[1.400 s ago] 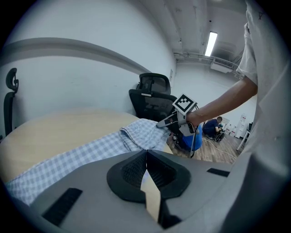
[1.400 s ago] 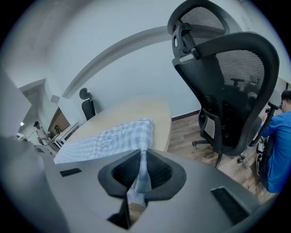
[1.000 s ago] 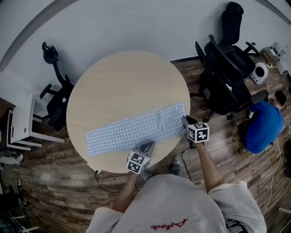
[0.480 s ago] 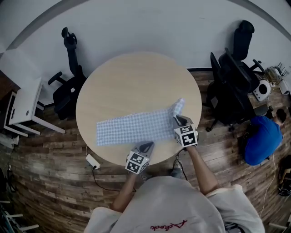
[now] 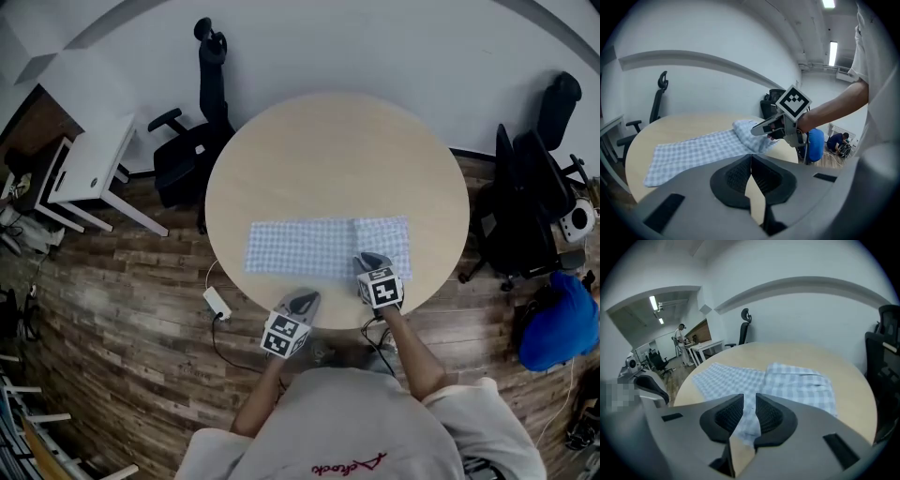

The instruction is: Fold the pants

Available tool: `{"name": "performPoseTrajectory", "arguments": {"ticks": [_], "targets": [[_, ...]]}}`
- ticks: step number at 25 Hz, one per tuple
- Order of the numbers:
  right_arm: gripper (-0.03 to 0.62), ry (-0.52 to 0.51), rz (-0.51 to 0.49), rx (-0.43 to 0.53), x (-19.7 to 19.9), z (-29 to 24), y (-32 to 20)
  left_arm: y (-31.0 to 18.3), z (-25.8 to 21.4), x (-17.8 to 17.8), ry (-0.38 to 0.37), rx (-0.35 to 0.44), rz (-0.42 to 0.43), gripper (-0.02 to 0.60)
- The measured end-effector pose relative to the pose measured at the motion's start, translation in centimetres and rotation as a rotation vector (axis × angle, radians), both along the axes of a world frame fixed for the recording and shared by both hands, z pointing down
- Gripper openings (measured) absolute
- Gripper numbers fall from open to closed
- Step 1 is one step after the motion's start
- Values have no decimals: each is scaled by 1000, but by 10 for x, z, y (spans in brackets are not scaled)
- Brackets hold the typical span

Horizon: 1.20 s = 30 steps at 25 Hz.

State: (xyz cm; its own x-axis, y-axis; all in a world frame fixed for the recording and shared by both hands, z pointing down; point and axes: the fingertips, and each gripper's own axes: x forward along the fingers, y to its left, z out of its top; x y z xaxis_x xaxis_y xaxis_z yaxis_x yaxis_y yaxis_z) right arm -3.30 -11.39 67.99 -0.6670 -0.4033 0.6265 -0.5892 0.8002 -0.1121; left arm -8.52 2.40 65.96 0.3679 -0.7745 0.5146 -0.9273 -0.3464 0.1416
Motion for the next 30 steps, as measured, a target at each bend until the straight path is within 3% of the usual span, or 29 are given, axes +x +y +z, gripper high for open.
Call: {"name": "performPoseTrajectory", "arguments": {"ticks": [4,9,21,26,30], "targets": [[72,-19,-34,-45,-22,16,20,11,4,-17,-4,-15,-27,32],[73,-38,-18,-33,-22,10,13,6,4,-13,-4,-15,1,32],[108,-32,199,-34,92,5,-50,-53,-2,57,24,-1,148,32],[147,-58,282,-134,136,28,-61,-79,-3,98,22,-3,213,32],[155,-97,301,-218,143,43,-67,-93,-4,110,10,-10,218,32]]}}
